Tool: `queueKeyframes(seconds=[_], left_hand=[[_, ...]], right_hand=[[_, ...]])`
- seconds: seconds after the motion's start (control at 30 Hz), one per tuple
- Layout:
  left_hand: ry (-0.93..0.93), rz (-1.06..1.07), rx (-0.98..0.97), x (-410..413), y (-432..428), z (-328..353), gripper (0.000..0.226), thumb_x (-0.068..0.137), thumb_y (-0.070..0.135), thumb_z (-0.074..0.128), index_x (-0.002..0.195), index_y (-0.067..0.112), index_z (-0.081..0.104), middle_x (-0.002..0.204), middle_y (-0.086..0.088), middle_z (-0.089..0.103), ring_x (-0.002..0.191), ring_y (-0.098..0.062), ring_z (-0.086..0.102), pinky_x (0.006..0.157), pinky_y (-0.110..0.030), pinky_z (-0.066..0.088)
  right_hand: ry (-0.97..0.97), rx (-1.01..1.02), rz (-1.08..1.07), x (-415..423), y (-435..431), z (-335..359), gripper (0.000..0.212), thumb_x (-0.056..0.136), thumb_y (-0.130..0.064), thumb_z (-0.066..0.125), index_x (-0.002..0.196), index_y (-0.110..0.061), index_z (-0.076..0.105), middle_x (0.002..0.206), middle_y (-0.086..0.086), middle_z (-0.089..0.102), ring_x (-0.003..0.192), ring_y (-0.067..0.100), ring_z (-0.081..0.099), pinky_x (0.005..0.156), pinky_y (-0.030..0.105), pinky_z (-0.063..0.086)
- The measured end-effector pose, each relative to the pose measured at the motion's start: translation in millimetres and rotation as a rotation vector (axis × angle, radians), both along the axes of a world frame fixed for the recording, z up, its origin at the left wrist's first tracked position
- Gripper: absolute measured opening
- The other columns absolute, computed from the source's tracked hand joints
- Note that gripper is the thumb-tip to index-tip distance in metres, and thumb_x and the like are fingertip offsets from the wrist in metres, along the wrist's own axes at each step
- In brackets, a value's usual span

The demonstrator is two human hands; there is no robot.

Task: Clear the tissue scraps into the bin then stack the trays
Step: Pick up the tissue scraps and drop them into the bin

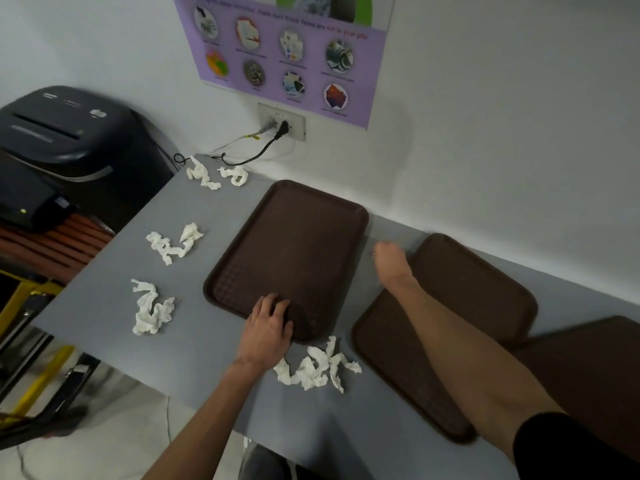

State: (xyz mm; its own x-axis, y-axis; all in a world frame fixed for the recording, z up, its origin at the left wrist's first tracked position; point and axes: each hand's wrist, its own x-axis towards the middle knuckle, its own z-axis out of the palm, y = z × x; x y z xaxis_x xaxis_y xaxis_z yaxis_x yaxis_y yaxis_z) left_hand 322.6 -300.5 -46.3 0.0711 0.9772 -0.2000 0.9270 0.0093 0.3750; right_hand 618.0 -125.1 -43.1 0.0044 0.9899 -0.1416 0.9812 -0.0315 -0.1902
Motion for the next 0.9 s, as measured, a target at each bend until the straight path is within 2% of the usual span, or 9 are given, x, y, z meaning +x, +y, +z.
queueKeyframes(seconds=[0.1, 0.23, 0.37, 0.43, 0.5, 0.57, 0.63, 0.73, 0.9], left_hand=[[-0.023, -0.002, -0.002, -0.2, 1.5, 2.8, 0.052, 0.100, 0.033, 0.059, 0.149, 0.016, 0.050, 0.156, -0.013, 0.039, 0.147, -0.038, 0.034, 0.120, -0.050, 0.035], [-0.042, -0.002, -0.031, -0.7, 2.7, 11.3, 0.052, 0.102, 0.033, 0.057, 0.150, 0.016, 0.048, 0.156, -0.013, 0.039, 0.147, -0.037, 0.033, 0.121, -0.049, 0.033], [-0.223, 0.070, -0.006, 1.0, 4.5, 29.1, 0.044, 0.102, 0.031, 0.057, 0.143, 0.015, 0.054, 0.140, -0.012, 0.053, 0.134, -0.033, 0.048, 0.115, -0.046, 0.041], [-0.388, 0.162, 0.005, 2.9, 4.0, 45.0, 0.034, 0.103, 0.030, 0.059, 0.134, 0.017, 0.061, 0.125, -0.008, 0.065, 0.117, -0.025, 0.062, 0.106, -0.041, 0.049], [-0.685, 0.323, -0.111, 7.4, 0.5, 69.4, 0.025, 0.105, 0.032, 0.056, 0.123, 0.019, 0.067, 0.108, -0.004, 0.075, 0.103, -0.022, 0.072, 0.097, -0.040, 0.057], [-1.125, 0.483, -0.322, 12.1, -6.0, 92.2, 0.034, 0.109, 0.034, 0.048, 0.117, 0.009, 0.069, 0.103, -0.013, 0.078, 0.100, -0.030, 0.075, 0.092, -0.044, 0.061], [-1.393, 0.540, -0.464, 12.2, -15.6, 109.6, 0.047, 0.112, 0.034, 0.041, 0.110, -0.001, 0.073, 0.104, -0.021, 0.077, 0.096, -0.031, 0.075, 0.088, -0.043, 0.060], [-1.397, 0.544, -0.511, 5.9, -25.4, 117.9, 0.048, 0.112, 0.027, 0.038, 0.094, 0.002, 0.075, 0.092, -0.017, 0.076, 0.084, -0.023, 0.074, 0.077, -0.036, 0.058], [-1.085, 0.371, -0.498, -20.1, -35.4, 94.7, 0.039, 0.109, 0.007, 0.034, 0.083, 0.006, 0.063, 0.069, -0.009, 0.061, 0.062, -0.018, 0.056, 0.055, -0.023, 0.047]], right_hand=[[0.009, 0.014, -0.010, -4.1, -20.1, 0.3, 0.018, 0.103, -0.003, 0.055, 0.105, 0.003, 0.072, 0.107, 0.025, 0.072, 0.103, 0.043, 0.071, 0.090, 0.047, 0.056], [0.198, 0.019, -0.107, -13.5, -49.2, 24.7, 0.013, 0.100, -0.009, 0.062, 0.103, -0.010, 0.075, 0.104, 0.017, 0.075, 0.099, 0.035, 0.073, 0.087, 0.041, 0.060], [0.528, 0.098, -0.167, -46.7, -100.8, 63.4, 0.010, 0.095, -0.019, 0.079, 0.100, -0.020, 0.071, 0.091, -0.004, 0.076, 0.083, 0.006, 0.070, 0.077, 0.014, 0.053], [0.683, 0.092, -0.192, -69.5, -128.8, 86.4, 0.013, 0.088, -0.023, 0.086, 0.093, -0.023, 0.074, 0.085, -0.014, 0.074, 0.079, -0.004, 0.068, 0.073, 0.005, 0.048], [0.781, 0.073, -0.165, -94.4, -155.6, 105.5, 0.013, 0.085, -0.027, 0.089, 0.089, -0.028, 0.077, 0.085, -0.017, 0.075, 0.082, -0.003, 0.070, 0.077, 0.010, 0.052], [0.827, 0.054, -0.089, -119.5, -177.5, 118.1, 0.011, 0.085, -0.029, 0.088, 0.091, -0.031, 0.078, 0.092, -0.016, 0.075, 0.086, -0.001, 0.071, 0.082, 0.015, 0.055], [0.819, 0.044, -0.034, -142.2, -196.5, 121.3, 0.014, 0.088, -0.022, 0.085, 0.097, -0.031, 0.079, 0.098, -0.014, 0.073, 0.089, 0.001, 0.071, 0.086, 0.019, 0.057], [0.715, 0.084, -0.008, -168.7, -220.5, 117.4, 0.028, 0.088, -0.003, 0.078, 0.105, -0.026, 0.075, 0.101, -0.005, 0.073, 0.090, 0.001, 0.066, 0.084, 0.012, 0.053], [0.754, -0.012, -0.013, -176.3, -246.2, 106.1, 0.020, 0.092, -0.015, 0.075, 0.103, -0.030, 0.066, 0.096, -0.012, 0.076, 0.098, -0.003, 0.068, 0.085, 0.011, 0.050]])
